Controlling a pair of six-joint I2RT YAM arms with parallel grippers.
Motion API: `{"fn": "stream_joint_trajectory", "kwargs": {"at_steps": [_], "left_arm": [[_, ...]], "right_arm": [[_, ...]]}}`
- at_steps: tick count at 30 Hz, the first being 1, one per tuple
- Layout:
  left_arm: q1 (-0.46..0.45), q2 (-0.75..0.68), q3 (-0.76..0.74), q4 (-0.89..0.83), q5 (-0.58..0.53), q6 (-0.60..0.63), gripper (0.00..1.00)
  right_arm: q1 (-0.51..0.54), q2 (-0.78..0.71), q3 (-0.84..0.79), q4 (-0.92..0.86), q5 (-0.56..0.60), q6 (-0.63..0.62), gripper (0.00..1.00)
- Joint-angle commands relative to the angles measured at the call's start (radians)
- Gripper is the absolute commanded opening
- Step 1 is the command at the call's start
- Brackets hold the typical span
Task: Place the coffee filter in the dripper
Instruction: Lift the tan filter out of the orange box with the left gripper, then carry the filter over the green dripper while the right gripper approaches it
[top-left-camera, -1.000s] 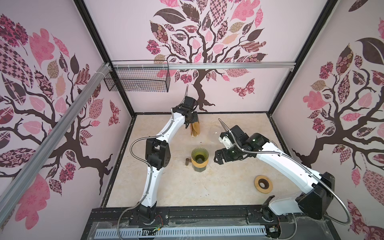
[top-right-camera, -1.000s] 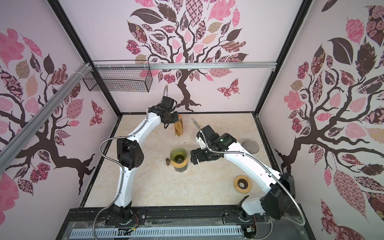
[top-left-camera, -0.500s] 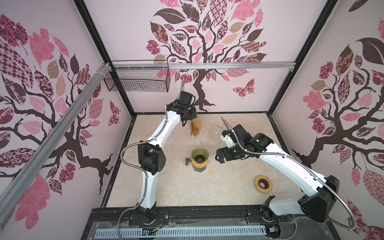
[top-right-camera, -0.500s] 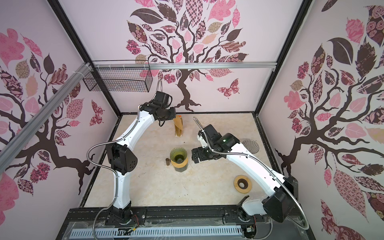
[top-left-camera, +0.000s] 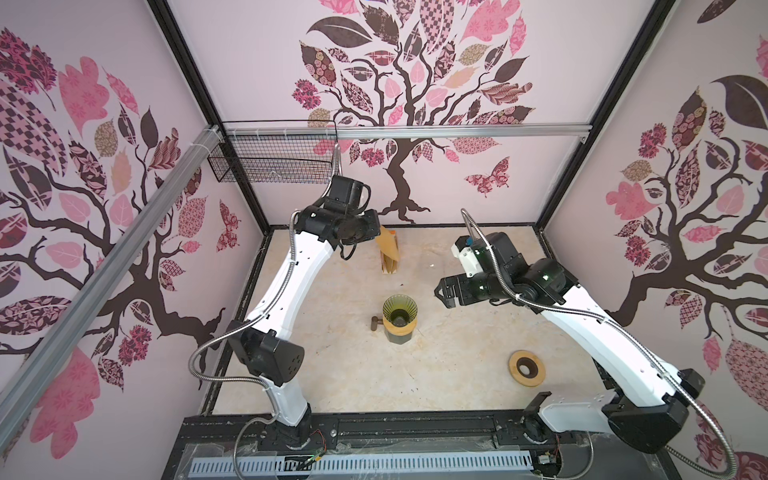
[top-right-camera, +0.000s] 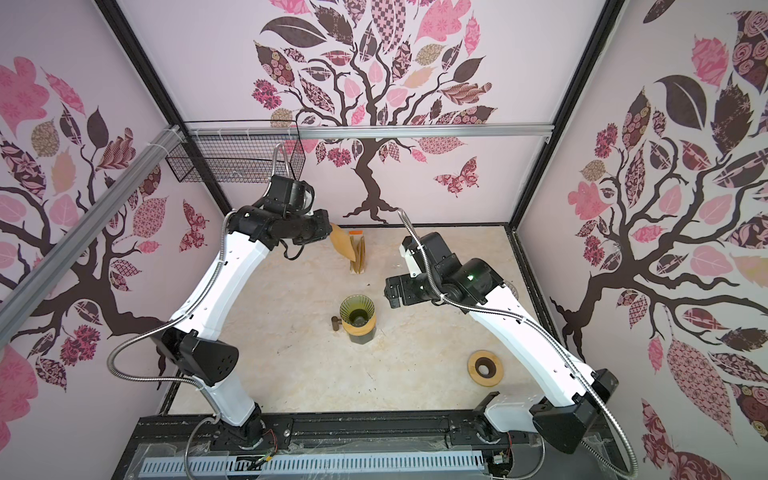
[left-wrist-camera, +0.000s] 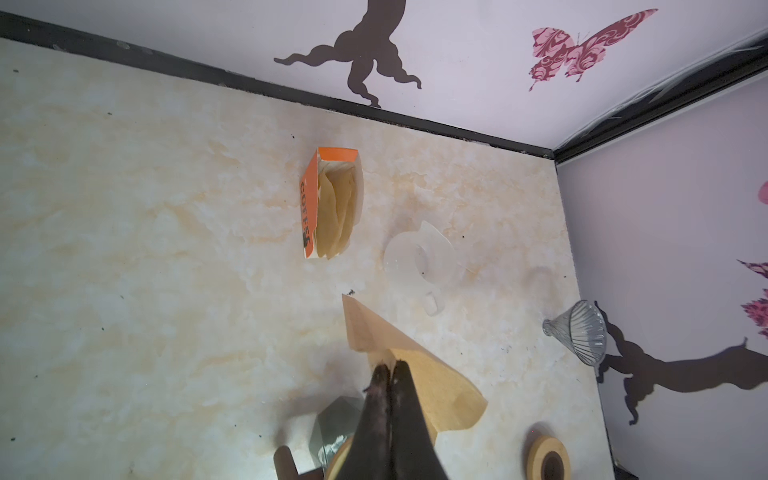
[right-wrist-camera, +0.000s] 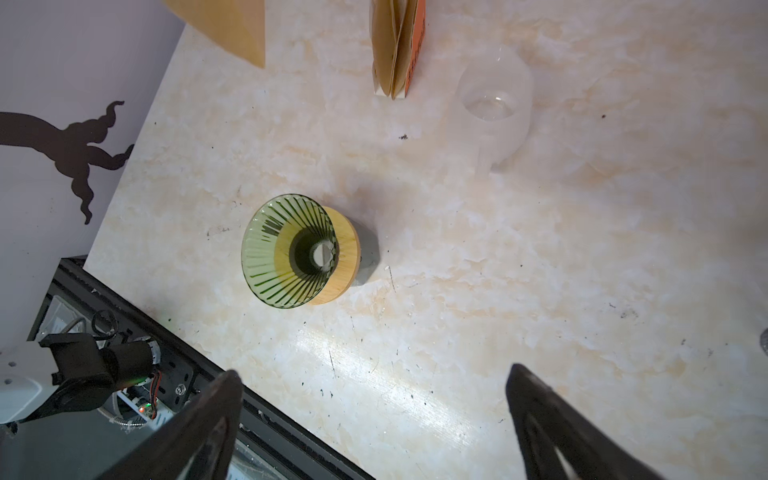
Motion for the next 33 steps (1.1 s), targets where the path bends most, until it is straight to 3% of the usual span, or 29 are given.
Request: {"fn": "stream_joint_trajectory", "kwargs": {"at_steps": [1, 5, 12, 21, 33], "left_arm": [[0.005, -0.081, -0.085, -0.055, 0.09, -0.079, 0.0], [-0.001, -0.191, -0.217, -0.068, 0.163, -0.151, 0.0], [-0.059, -0.304, -0.32, -0.138, 0.18, -0.185, 0.0], [-0.15, -0.273, -0.338, -0.135, 0.194, -0.212, 0.0], [-0.155, -0.225, -0.403, -0.074, 0.212, -0.194, 0.0]], "right_arm": [[-0.003, -0.045, 0.055, -0.006, 0.046, -0.021, 1.0], [-0.004, -0.036, 0.089, 0.02, 0.031, -0.019, 1.0], [-0.003, -0.006, 0.104, 0.057, -0.057, -0.015, 1.0], [0.028, 0.015, 0.081, 0.075, -0.116, -0.022, 1.0], [0.075, 0.087, 0.027, 0.104, -0.144, -0.035, 1.0]]}}
